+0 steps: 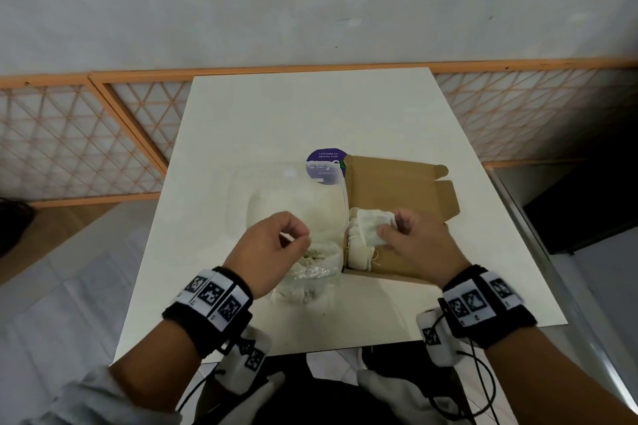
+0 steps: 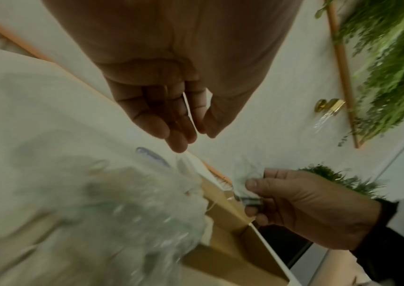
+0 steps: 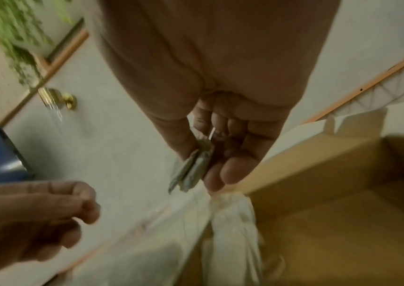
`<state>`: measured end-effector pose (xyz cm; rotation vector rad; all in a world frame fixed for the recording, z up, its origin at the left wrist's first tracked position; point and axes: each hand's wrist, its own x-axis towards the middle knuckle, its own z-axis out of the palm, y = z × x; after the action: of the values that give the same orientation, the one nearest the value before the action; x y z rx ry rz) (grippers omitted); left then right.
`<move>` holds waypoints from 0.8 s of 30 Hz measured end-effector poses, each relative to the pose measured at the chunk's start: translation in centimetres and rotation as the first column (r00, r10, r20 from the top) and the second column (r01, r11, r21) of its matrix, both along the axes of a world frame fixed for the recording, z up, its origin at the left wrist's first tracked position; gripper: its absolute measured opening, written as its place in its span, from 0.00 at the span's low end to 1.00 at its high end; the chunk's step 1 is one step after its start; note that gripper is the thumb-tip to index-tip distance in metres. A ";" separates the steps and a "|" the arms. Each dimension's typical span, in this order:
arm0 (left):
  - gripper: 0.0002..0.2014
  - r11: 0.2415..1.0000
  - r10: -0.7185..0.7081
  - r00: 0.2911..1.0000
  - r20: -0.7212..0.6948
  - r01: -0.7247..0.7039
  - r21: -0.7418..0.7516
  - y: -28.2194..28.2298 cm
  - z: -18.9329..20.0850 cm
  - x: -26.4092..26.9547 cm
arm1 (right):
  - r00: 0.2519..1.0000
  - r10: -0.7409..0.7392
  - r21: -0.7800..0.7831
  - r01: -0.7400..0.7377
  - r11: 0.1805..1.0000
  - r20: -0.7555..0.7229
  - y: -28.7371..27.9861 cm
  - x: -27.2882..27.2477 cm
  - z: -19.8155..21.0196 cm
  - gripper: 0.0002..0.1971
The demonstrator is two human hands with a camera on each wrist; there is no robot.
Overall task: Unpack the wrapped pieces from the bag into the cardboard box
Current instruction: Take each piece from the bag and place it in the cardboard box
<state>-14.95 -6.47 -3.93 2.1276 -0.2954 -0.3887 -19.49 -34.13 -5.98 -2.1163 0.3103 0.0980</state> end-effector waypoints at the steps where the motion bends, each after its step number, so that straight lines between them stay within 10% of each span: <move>1: 0.03 1.000 0.011 1.000 -0.009 -0.011 0.021 0.5 -0.4 -0.3 | 1.000 0.010 -0.024 -0.011 1.000 -0.022 0.1 0.0 -1.1 0.09; 24: 0.04 0.985 0.055 0.994 -0.091 -0.039 0.171 3.5 -4.9 -2.4 | 0.895 0.270 -0.279 -0.376 0.883 -0.354 1.7 1.7 -5.3 0.15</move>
<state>-17.31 -2.96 -8.79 2.2688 -0.1620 -0.5011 -17.79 -32.38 -11.30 -2.4874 0.1517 0.6191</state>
